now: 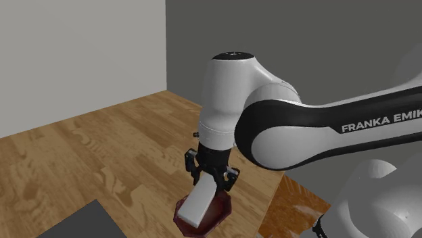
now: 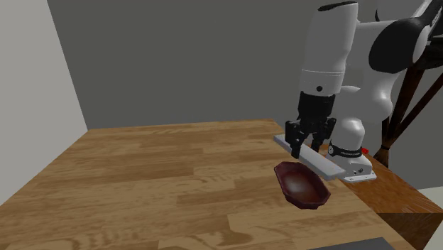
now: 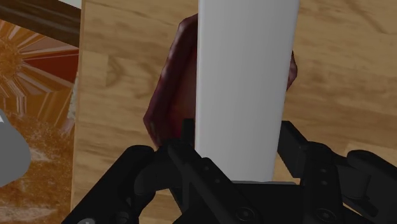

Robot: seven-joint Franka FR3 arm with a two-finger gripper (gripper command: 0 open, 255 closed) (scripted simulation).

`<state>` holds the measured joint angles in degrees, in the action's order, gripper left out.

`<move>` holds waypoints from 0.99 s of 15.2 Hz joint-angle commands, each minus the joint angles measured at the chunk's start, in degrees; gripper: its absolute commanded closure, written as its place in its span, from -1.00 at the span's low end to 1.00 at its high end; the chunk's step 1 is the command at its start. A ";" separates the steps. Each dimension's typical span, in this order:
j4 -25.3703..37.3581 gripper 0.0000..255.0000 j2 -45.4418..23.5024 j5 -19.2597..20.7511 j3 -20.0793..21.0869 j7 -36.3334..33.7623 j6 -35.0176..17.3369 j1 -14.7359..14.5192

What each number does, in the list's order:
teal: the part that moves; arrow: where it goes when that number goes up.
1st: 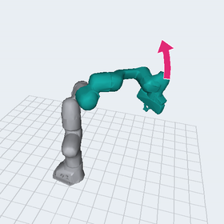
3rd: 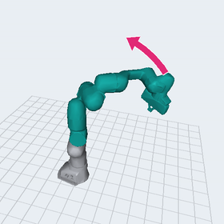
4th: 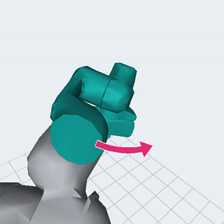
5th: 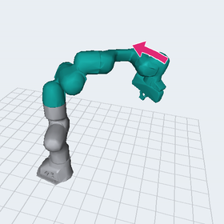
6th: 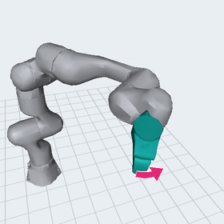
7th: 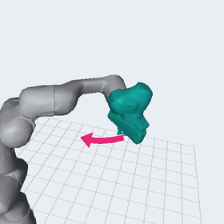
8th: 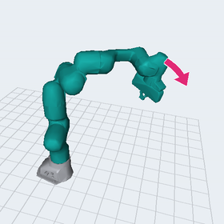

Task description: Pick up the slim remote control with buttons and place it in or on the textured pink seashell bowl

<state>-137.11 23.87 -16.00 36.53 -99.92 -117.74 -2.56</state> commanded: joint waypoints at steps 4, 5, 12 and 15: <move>-2.73 1.00 -1.52 -0.11 1.21 -0.37 -4.24 0.06; -3.21 1.00 -1.93 -0.07 1.47 -0.45 -5.11 0.12; -5.60 1.00 -4.44 0.38 2.91 -1.07 -9.86 0.55; -5.59 1.00 -4.44 0.38 2.92 -1.07 -9.87 0.55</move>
<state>-142.70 19.45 -15.62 39.43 -100.99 -127.55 -2.01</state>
